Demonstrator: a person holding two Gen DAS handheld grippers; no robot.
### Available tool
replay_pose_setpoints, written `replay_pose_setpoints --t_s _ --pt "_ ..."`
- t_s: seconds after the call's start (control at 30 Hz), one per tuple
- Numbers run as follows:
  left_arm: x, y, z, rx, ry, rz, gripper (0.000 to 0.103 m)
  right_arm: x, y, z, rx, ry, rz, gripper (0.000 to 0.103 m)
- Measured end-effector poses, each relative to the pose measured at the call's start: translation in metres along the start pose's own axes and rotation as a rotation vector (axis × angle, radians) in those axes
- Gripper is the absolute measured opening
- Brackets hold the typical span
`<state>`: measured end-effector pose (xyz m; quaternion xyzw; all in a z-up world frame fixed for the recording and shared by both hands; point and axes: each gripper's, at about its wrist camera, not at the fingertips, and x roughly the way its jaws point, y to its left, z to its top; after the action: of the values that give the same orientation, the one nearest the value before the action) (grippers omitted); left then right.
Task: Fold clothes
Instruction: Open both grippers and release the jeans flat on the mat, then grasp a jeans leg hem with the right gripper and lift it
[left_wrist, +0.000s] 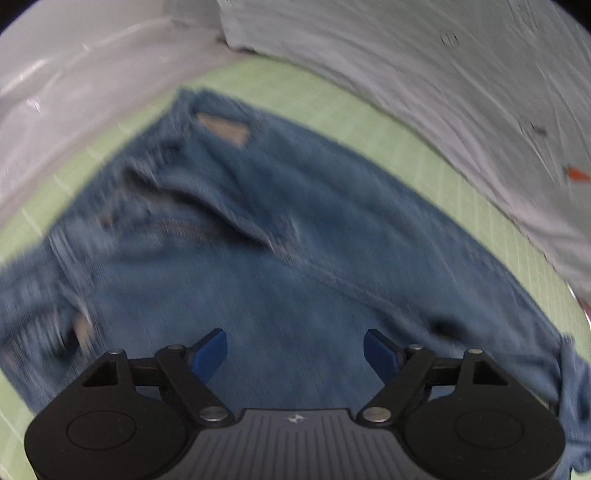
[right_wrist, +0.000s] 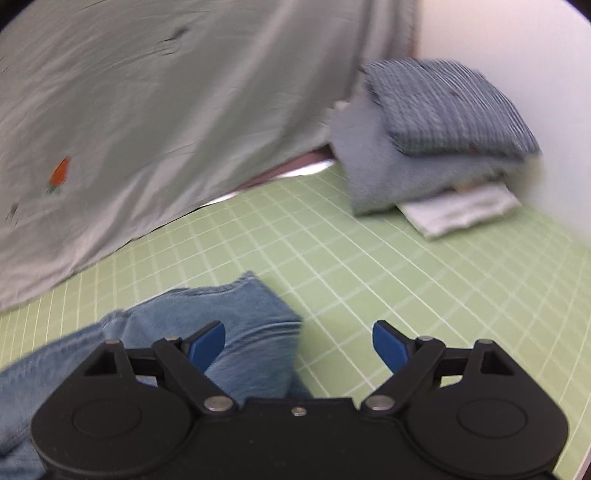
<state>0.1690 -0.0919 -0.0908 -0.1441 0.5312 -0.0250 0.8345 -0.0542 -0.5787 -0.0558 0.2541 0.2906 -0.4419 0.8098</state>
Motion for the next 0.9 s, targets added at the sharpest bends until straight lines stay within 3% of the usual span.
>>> replay_pose_setpoints --t_s 0.1,0.17,0.27,0.47,0.57,0.63,0.7,0.77,0.9 --pt "0.001 -0.018 -0.031 0.054 0.036 0.019 0.084 0.007 -0.036 -0.006 0.156 0.043 0.019 0.086" --pt "0.000 -0.029 -0.045 0.103 0.051 0.036 0.090 0.011 -0.051 -0.014 0.190 0.082 0.018 0.084" --pt "0.001 -0.036 -0.054 0.135 0.064 0.053 0.092 0.020 -0.056 -0.031 0.092 0.160 0.022 0.083" --pt "0.008 -0.048 -0.064 0.191 0.069 0.104 0.098 0.032 -0.038 -0.066 -0.138 0.273 0.120 0.082" --pt "0.012 -0.058 -0.068 0.220 0.074 0.145 0.100 0.038 -0.030 -0.071 -0.218 0.283 0.141 0.076" --pt "0.014 -0.061 -0.070 0.223 0.075 0.165 0.101 0.039 -0.025 -0.068 -0.277 0.277 0.170 0.059" --pt "0.017 -0.064 -0.071 0.232 0.076 0.180 0.103 0.041 -0.022 -0.063 -0.329 0.276 0.221 0.025" --pt "0.018 -0.066 -0.072 0.245 0.077 0.196 0.103 0.045 -0.016 -0.057 -0.396 0.254 0.221 0.011" --pt "0.020 -0.065 -0.071 0.240 0.072 0.203 0.103 0.062 -0.016 -0.017 -0.503 0.128 0.129 0.006"
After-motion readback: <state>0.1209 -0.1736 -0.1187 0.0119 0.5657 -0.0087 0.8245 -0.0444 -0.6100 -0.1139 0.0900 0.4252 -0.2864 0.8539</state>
